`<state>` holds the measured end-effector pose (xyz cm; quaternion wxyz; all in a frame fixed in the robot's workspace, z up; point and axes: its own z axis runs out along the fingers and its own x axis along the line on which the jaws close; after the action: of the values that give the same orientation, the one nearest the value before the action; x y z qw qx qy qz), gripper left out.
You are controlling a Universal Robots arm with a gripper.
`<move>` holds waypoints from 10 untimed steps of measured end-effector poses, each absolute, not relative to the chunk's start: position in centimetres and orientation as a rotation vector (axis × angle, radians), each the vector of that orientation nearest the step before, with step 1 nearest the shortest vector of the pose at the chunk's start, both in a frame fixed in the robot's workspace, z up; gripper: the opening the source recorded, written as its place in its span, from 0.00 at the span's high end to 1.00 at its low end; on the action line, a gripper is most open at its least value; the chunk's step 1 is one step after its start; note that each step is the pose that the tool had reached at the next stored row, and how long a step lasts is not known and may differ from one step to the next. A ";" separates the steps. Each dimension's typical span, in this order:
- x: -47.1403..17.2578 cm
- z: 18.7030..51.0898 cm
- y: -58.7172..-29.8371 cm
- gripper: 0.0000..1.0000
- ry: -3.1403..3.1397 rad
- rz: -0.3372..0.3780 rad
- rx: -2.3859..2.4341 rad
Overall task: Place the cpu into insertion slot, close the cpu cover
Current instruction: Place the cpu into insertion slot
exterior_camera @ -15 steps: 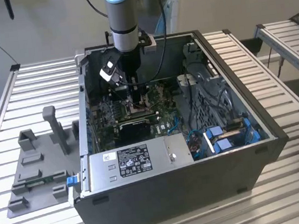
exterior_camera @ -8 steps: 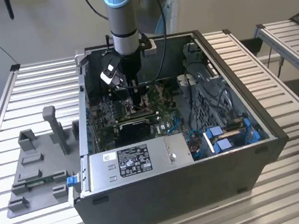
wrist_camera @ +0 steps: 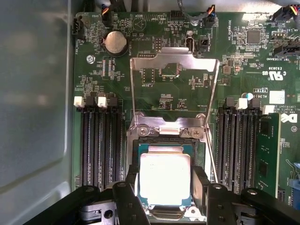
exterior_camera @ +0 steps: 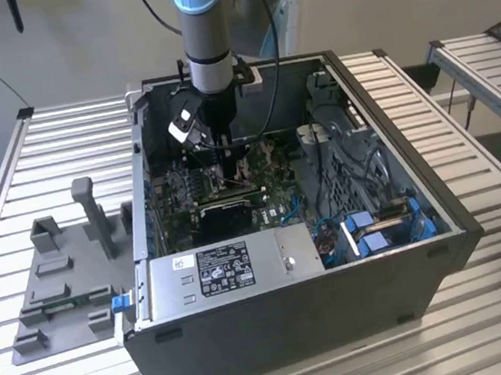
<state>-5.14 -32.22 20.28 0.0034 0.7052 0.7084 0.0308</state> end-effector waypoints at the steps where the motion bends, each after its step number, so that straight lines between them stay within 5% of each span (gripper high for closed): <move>1: -5.1 20.2 -32.3 0.46 2.220 0.096 2.211; 10: -5.1 19.9 -32.5 0.46 2.215 0.095 2.215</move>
<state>-5.13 -32.51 19.92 0.0038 0.7067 0.7068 0.0305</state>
